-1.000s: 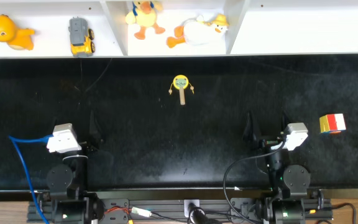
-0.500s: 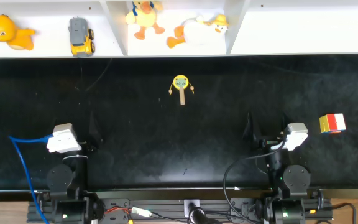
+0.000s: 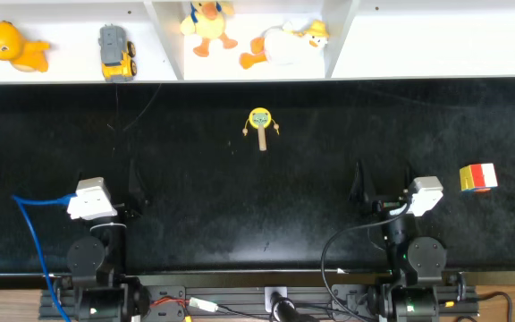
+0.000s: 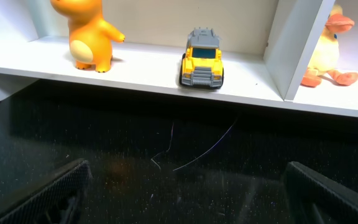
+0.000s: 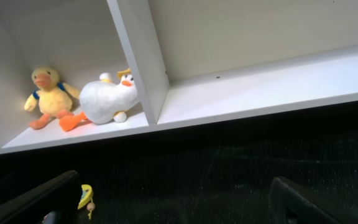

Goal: Store Toys

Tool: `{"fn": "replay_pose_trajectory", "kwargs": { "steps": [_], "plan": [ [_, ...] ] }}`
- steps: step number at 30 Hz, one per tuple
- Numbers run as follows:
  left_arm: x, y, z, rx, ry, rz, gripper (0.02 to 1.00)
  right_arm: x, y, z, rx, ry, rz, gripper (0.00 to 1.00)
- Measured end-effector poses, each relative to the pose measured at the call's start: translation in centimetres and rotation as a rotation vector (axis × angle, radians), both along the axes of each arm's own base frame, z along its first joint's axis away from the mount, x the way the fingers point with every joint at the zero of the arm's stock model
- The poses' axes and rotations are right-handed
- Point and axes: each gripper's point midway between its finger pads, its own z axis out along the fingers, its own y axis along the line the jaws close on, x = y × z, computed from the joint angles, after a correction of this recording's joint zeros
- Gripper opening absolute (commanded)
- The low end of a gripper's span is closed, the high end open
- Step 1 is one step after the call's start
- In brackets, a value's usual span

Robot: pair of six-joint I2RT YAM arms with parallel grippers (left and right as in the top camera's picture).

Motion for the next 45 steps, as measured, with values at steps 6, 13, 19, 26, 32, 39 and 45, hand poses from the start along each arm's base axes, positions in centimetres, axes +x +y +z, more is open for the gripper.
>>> {"fn": "replay_pose_trajectory", "kwargs": {
  "steps": [6, 13, 19, 26, 32, 39, 45],
  "plan": [
    [0.0, 0.0, 0.0, 0.0, 0.0, 0.0, 0.998, 0.0, 0.0, 0.0, 0.0, 0.0, 0.0, 1.0],
    [0.0, 0.0, 0.0, 0.0, 0.0, 0.0, 0.998, 0.0, 0.0, 0.0, 0.0, 0.0, 0.0, 0.996],
    [0.0, 0.0, 0.0, 0.0, 0.0, 0.0, 0.998, 0.0, 0.0, 0.0, 0.0, 0.0, 0.0, 0.993],
    [0.0, 0.0, 0.0, 0.0, 0.0, 0.0, 0.998, 0.0, 0.0, 0.0, 0.091, 0.011, 0.001, 0.996],
    [0.0, 0.0, 0.0, 0.0, 0.0, 0.0, 0.998, -0.1, 0.5, 0.1, 0.376, 0.048, 0.025, 0.996],
    [0.0, 0.0, 0.0, 0.0, 0.0, 0.0, 0.998, -0.2, 1.5, 0.0, 0.556, 0.092, 0.083, 1.0],
    [0.0, 0.0, 0.0, 0.0, 0.0, 0.0, 0.998, -0.4, 3.4, -2.8, 0.526, 0.272, 0.151, 1.0]
  ]
}}
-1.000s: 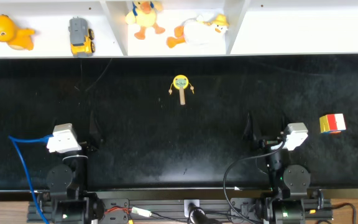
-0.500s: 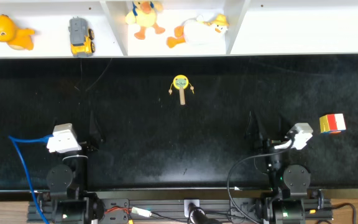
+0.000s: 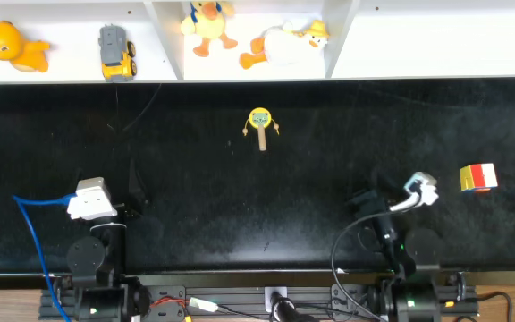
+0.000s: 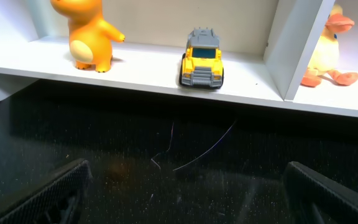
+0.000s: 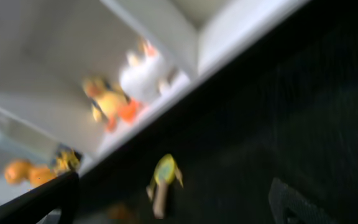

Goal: Store Toys

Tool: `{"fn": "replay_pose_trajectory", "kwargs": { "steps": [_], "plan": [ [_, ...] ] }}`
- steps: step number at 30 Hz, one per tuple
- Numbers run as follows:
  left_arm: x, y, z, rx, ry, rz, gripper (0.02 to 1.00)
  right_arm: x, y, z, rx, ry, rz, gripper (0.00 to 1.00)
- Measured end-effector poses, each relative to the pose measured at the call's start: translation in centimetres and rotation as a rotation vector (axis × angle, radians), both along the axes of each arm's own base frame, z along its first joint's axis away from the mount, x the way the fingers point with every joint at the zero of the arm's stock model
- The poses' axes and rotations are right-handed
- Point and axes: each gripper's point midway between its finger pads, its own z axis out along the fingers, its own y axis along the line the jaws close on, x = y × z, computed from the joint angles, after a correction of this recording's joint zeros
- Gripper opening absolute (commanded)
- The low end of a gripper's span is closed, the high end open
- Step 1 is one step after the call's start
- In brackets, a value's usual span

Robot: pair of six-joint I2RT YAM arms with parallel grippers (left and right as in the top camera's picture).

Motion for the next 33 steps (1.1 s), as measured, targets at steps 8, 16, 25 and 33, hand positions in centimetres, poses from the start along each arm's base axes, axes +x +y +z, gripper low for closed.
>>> {"fn": "replay_pose_trajectory", "kwargs": {
  "steps": [8, 16, 25, 33],
  "plan": [
    [0.0, 0.0, 0.0, 0.0, 0.0, 0.0, 0.998, 1.5, 1.4, 4.3, -0.225, 0.19, 0.155, 0.998],
    [0.0, 0.0, 0.0, 0.0, 0.0, 0.0, 0.998, 4.6, 4.3, 6.0, -0.489, 0.397, 0.43, 0.998],
    [0.0, 0.0, 0.0, 0.0, 0.0, 0.0, 0.996, 6.3, 12.8, 5.2, -0.715, 0.431, 0.69, 0.996],
    [0.0, 0.0, 0.0, 0.0, 0.0, 0.0, 0.998, 5.5, 17.6, -0.6, -0.818, 0.601, 0.78, 0.998]
  ]
}}
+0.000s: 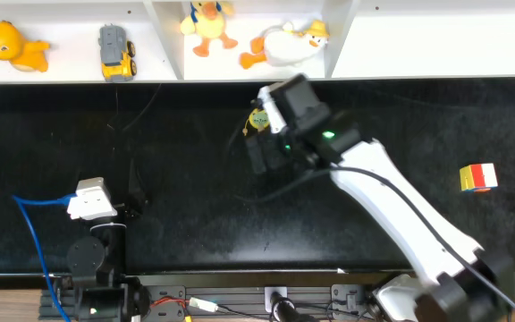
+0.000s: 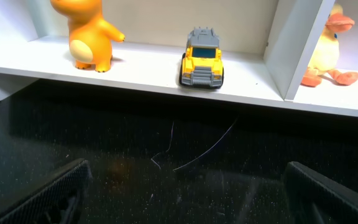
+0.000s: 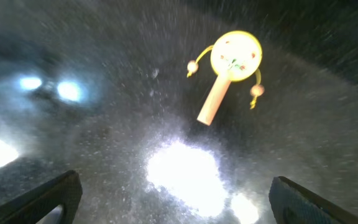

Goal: Store Toys

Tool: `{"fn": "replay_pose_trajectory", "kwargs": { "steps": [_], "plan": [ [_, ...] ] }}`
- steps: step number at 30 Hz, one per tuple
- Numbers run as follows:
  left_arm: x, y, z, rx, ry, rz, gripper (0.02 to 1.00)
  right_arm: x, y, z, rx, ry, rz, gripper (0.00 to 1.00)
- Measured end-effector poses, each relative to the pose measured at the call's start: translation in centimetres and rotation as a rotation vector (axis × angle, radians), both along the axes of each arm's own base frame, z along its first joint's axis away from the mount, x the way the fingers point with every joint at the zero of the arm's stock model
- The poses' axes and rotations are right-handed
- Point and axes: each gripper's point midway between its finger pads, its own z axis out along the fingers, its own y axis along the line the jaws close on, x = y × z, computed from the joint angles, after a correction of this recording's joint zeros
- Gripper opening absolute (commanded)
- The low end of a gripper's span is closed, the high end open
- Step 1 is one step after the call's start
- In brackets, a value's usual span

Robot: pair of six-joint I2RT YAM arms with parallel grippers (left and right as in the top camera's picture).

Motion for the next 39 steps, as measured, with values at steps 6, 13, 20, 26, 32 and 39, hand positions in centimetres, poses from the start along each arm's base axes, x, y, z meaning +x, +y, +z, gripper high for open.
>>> {"fn": "replay_pose_trajectory", "kwargs": {
  "steps": [6, 13, 20, 26, 32, 39],
  "plan": [
    [0.0, 0.0, 0.0, 0.0, 0.0, 0.0, 0.998, 0.6, 0.2, -4.9, -0.076, 0.121, -0.097, 1.0],
    [0.0, 0.0, 0.0, 0.0, 0.0, 0.0, 0.998, 2.1, 0.8, -8.0, -0.086, 0.156, -0.189, 0.978],
    [0.0, 0.0, 0.0, 0.0, 0.0, 0.0, 0.998, 4.1, 1.8, -8.8, -0.048, 0.113, -0.244, 0.978],
    [0.0, 0.0, 0.0, 0.0, 0.0, 0.0, 0.998, 5.1, 2.3, -8.8, -0.026, 0.088, -0.258, 0.98],
    [0.0, 0.0, 0.0, 0.0, 0.0, 0.0, 0.998, 5.7, 2.5, -9.6, -0.028, 0.088, -0.265, 0.976],
    [0.0, 0.0, 0.0, 0.0, 0.0, 0.0, 0.996, 5.6, 1.8, -10.9, -0.074, 0.117, -0.276, 0.888]
  ]
}}
